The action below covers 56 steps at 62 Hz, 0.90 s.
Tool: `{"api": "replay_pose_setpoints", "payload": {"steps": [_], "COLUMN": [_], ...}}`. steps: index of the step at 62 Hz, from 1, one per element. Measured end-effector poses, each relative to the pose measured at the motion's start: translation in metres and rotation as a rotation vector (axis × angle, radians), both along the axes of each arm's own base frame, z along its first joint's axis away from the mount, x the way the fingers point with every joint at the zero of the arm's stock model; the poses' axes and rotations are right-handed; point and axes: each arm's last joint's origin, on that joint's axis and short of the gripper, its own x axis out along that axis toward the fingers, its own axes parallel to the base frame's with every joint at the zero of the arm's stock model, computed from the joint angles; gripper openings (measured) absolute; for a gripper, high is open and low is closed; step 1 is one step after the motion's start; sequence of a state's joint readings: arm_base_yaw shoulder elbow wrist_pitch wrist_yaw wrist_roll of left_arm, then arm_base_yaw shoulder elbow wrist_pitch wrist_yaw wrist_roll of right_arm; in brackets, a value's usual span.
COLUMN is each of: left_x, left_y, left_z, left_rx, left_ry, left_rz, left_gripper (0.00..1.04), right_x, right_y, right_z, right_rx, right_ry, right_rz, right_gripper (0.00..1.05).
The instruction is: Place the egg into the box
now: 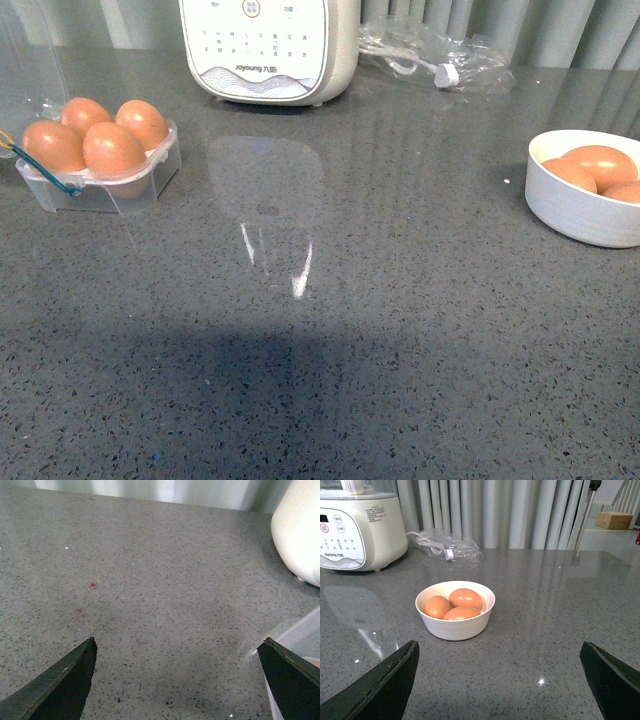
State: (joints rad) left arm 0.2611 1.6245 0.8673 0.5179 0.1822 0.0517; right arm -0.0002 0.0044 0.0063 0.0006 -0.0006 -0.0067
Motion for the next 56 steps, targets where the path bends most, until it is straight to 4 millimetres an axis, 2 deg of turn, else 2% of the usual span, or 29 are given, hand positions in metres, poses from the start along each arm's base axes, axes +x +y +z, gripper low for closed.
{"api": "replay_pose_setpoints", "payload": {"steps": [11, 19, 24, 35, 45, 56], "left_x": [-0.001, -0.007, -0.013, -0.022, -0.025, -0.03], "left_y": [-0.021, -0.048, -0.071, -0.109, -0.119, -0.113], "left_z": [0.006, 0.017, 0.021, 0.011, 0.007, 0.012], "left_rx": [0.0, -0.007, -0.012, -0.042, -0.042, -0.043], "left_ry": [-0.013, -0.024, -0.032, 0.011, 0.032, 0.048], "left_rz": [-0.054, -0.135, -0.197, -0.295, -0.317, -0.281], "left_gripper": [0.98, 0.98, 0.98, 0.98, 0.98, 0.98], "right_x": [0.0, 0.0, 0.0, 0.0, 0.0, 0.0], "right_y": [0.0, 0.0, 0.0, 0.0, 0.0, 0.0], "right_z": [0.0, 0.0, 0.0, 0.0, 0.0, 0.0], "right_rx": [0.0, 0.0, 0.0, 0.0, 0.0, 0.0], "right_ry": [0.0, 0.0, 0.0, 0.0, 0.0, 0.0], "right_rz": [0.0, 0.0, 0.0, 0.0, 0.0, 0.0], "right_gripper": [0.97, 0.97, 0.97, 0.97, 0.97, 0.97]}}
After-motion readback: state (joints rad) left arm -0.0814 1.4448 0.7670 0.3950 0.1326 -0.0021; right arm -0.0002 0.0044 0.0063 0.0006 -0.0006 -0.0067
